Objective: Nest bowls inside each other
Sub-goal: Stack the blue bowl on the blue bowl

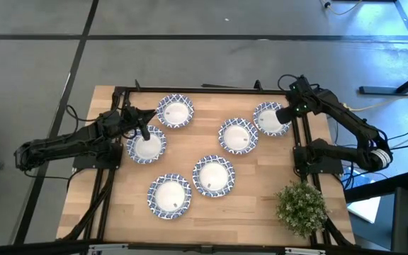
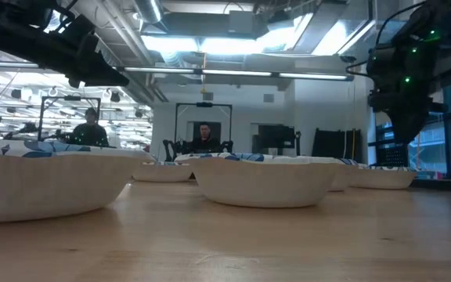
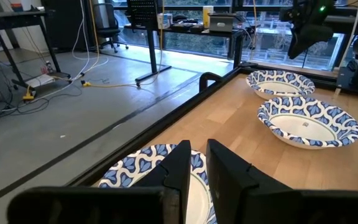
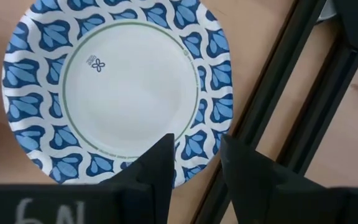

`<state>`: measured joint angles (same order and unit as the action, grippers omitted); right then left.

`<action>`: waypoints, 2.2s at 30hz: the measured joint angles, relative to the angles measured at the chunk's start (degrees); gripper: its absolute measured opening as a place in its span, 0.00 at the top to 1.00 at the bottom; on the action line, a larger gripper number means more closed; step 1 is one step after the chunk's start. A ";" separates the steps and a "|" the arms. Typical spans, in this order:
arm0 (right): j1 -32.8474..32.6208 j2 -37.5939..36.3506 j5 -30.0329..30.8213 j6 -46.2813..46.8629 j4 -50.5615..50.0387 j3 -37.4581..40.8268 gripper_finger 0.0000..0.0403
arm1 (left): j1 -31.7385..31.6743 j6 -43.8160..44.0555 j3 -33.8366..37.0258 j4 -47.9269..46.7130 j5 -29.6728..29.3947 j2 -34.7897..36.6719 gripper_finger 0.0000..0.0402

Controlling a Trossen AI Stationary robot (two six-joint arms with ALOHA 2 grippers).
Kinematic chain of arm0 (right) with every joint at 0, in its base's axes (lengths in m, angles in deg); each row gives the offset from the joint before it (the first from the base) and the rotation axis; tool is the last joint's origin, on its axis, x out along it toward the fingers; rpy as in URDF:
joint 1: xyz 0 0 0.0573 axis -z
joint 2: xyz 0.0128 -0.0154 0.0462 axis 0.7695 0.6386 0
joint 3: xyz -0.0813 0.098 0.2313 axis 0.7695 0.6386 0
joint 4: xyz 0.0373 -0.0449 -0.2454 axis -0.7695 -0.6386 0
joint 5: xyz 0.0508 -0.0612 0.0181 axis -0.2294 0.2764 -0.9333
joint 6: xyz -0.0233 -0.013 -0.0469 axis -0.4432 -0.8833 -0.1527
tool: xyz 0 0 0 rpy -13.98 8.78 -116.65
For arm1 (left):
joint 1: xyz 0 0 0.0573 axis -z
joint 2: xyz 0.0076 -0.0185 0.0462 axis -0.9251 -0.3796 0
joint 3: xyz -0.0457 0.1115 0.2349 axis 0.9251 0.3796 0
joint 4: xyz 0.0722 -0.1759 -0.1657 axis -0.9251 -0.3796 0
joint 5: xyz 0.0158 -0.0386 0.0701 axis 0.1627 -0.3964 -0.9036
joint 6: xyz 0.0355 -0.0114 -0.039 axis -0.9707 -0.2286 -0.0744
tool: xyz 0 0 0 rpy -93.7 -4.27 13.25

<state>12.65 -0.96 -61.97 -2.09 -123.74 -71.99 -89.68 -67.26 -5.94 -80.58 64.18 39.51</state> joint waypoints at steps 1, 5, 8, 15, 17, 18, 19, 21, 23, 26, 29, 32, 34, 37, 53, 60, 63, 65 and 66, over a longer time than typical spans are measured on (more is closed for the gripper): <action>0.00 0.13 -0.01 0.05 0.00 0.00 0.67 | 0.01 0.00 0.00 0.00 0.00 0.00 0.88; 0.00 0.86 0.02 0.24 -0.04 0.00 0.67 | 0.01 0.02 0.01 0.02 0.00 0.00 0.88; 0.00 1.74 0.05 0.73 -0.14 0.00 0.67 | 0.01 0.04 0.00 0.02 0.00 0.00 0.88; 0.00 4.53 2.64 1.39 -0.48 -0.02 0.67 | 0.00 0.04 0.01 0.02 0.00 0.00 0.88; 0.00 5.15 2.64 1.58 -0.52 -0.02 0.67 | 0.01 0.04 0.01 0.02 0.00 0.00 0.88; 0.00 5.43 2.64 1.68 -0.55 -0.02 0.67 | 0.00 0.05 0.00 0.02 0.00 0.00 0.88; 0.00 5.64 2.65 1.79 -0.59 -0.02 0.67 | 0.01 0.06 0.00 0.02 0.00 0.00 0.88; 0.00 5.98 2.67 2.04 -0.61 -0.02 0.67 | 0.00 0.07 0.00 0.02 0.00 0.00 0.88; 0.00 6.31 2.73 2.17 -0.65 -0.02 0.67 | 0.00 0.07 0.01 0.03 0.00 0.00 0.88; 0.00 6.91 6.97 3.67 -1.46 -0.09 0.67 | 0.01 0.07 0.01 0.07 0.00 0.00 0.88; 0.04 7.25 7.63 4.08 -1.48 -0.09 0.67 | 0.00 0.07 0.00 0.09 0.00 0.02 0.88; 0.00 7.30 7.24 3.81 -1.43 -0.09 0.67 | 0.00 0.07 0.00 0.09 0.00 0.02 0.88; 0.00 7.30 5.93 3.04 -1.33 -0.09 0.67 | 0.02 0.07 0.00 0.09 0.00 0.01 0.88; 0.00 7.30 4.67 2.56 -0.99 -0.09 0.67 | 0.00 0.07 0.00 0.09 0.00 0.02 0.88; 0.04 7.30 3.69 2.40 -0.96 -0.09 0.67 | 0.01 0.00 0.01 0.09 0.00 0.01 0.88; 0.04 9.62 3.53 2.45 -1.04 -0.09 0.67 | 0.00 0.02 0.00 0.25 -0.01 0.02 0.88; 0.52 12.03 3.50 2.55 -1.26 -0.09 0.67 | 0.00 0.01 0.01 1.43 -0.02 0.02 0.88; 1.03 13.84 3.50 2.55 -1.37 -0.09 0.67 | 0.01 -0.02 0.00 2.34 -0.02 0.02 0.88; 1.31 14.69 3.50 2.51 -1.37 -0.09 0.67 | 0.00 -0.02 0.01 2.75 -0.02 0.04 0.88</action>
<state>13.95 13.72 -58.47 0.42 -125.12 -72.08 -89.69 -67.28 -5.93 -77.83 64.16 39.56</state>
